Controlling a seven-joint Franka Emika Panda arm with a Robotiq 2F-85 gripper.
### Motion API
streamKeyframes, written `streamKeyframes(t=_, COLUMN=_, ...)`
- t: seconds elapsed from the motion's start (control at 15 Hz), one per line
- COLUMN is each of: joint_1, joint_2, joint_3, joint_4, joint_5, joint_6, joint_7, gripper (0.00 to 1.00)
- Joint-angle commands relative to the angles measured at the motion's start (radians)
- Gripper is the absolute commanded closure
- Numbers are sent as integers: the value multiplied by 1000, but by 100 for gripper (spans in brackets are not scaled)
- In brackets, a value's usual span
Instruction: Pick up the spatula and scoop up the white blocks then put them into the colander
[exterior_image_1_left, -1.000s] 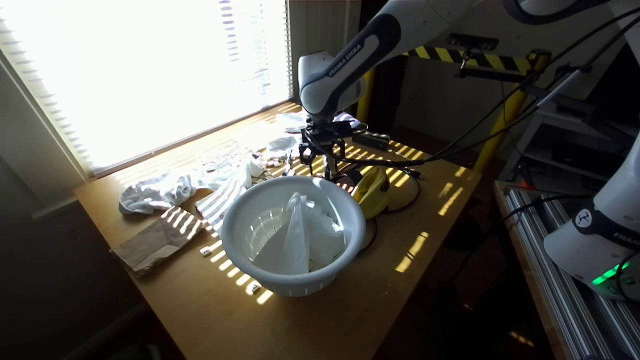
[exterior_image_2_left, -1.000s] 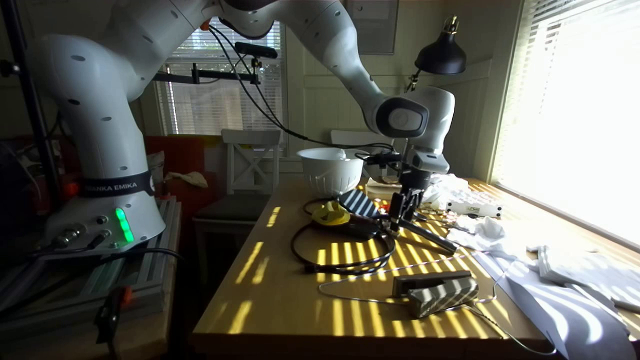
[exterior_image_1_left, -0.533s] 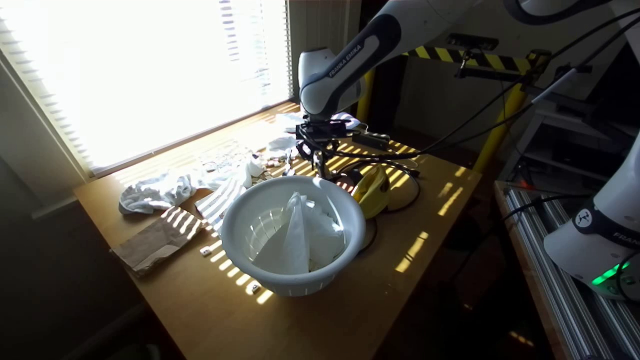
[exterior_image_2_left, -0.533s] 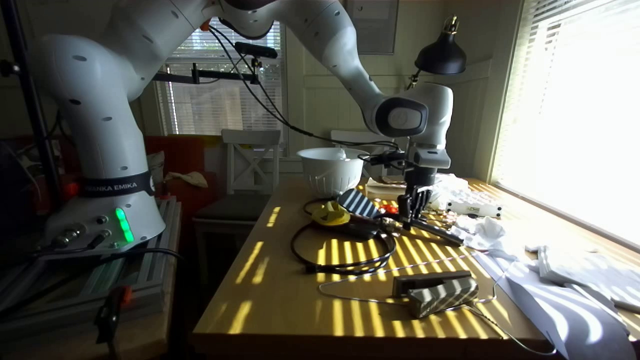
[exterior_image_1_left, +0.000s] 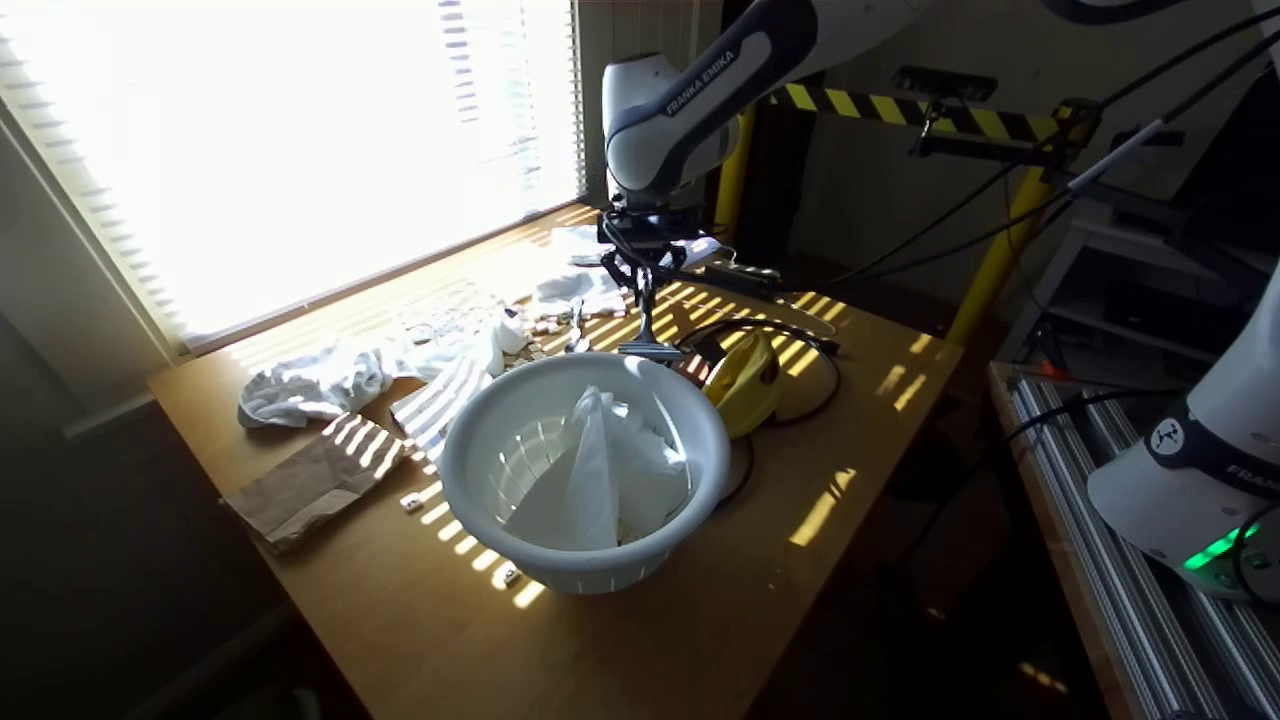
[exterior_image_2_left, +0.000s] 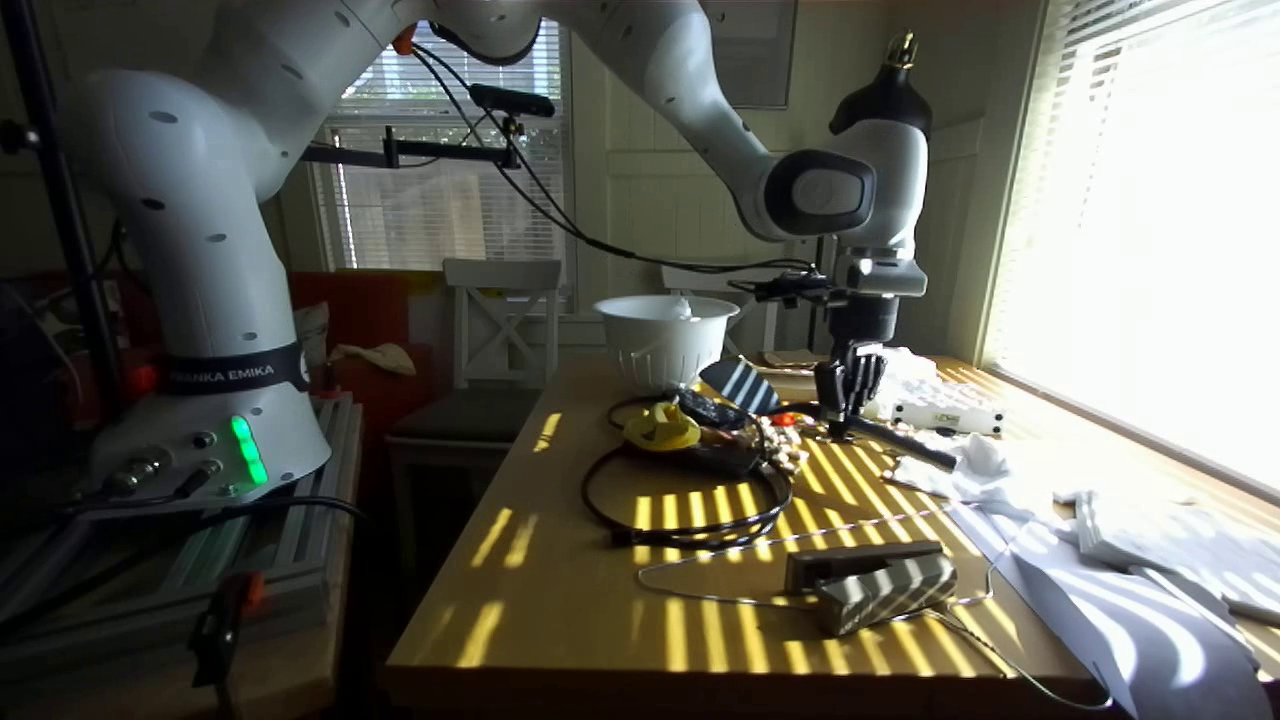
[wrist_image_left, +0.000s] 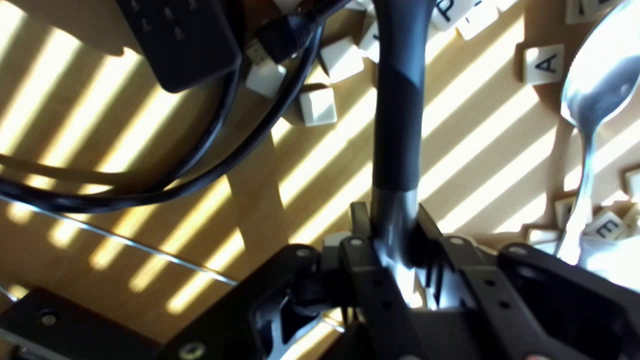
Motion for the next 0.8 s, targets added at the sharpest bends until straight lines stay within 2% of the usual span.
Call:
streamKeyframes(t=0.0, joint_1=26, joint_2=-47, joint_3=-123, joint_4=20, joint_5=-134, joint_6=6, joint_7=93, gripper=94)
streamKeyframes(t=0.27, joint_1=79, joint_2=-28, joint_3=-233, joint_4=9, joint_5=-316, joint_6=85, joint_7=240, gripper=94)
streamKeyframes(t=0.53, joint_1=171, joint_2=42, joint_3=-323, joint_4=-25, joint_5=-494, joint_6=203, joint_7=492, gripper=94)
streamKeyframes(t=0.73, joint_1=241, joint_2=112, joint_3=-402, joint_4=-13, joint_5=-581, joint_6=238, joint_7=690, gripper=94)
